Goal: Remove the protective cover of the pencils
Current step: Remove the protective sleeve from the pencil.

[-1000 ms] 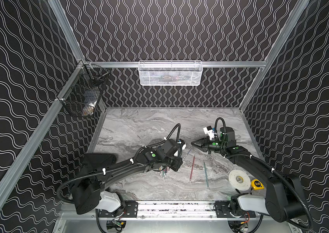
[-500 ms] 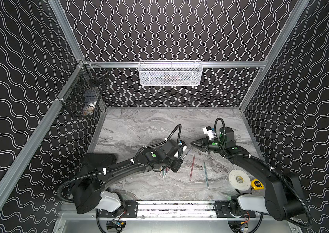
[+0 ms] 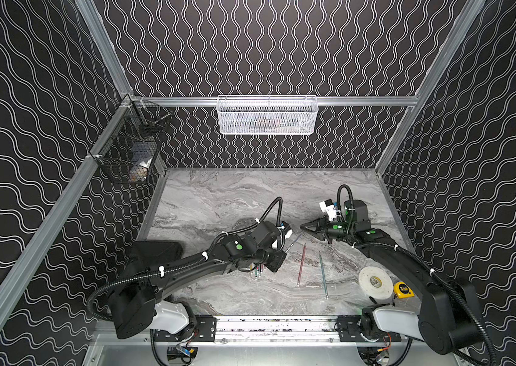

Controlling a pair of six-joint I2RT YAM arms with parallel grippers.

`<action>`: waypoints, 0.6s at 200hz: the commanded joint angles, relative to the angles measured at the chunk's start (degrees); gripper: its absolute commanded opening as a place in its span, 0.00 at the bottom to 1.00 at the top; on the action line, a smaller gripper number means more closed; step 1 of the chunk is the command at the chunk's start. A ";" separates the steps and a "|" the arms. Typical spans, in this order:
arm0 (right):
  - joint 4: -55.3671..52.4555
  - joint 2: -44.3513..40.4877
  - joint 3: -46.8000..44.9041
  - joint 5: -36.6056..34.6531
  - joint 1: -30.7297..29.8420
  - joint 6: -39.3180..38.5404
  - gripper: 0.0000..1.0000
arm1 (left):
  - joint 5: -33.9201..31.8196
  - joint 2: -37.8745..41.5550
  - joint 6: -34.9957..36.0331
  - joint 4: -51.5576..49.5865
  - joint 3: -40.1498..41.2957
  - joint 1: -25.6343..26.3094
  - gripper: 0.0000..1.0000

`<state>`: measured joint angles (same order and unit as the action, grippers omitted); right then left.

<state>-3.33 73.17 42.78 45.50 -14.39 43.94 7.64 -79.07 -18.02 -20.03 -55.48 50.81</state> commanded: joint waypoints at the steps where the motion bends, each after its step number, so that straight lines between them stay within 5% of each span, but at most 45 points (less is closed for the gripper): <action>1: -2.76 -0.92 0.98 -9.98 1.38 -1.84 0.00 | -0.97 1.63 -2.01 -2.66 2.06 -0.09 0.00; 81: -9.69 7.68 9.84 -7.01 14.66 -7.01 0.00 | 1.79 2.70 -2.11 0.27 6.72 -0.01 0.00; 120: -20.89 8.25 13.40 -19.51 16.06 -10.60 0.00 | -0.02 0.46 -2.69 -0.62 4.42 -0.09 0.00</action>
<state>-16.16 81.69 55.59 34.52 0.51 36.14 8.67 -77.19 -20.86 -20.45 -49.28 50.81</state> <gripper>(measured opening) 0.084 0.086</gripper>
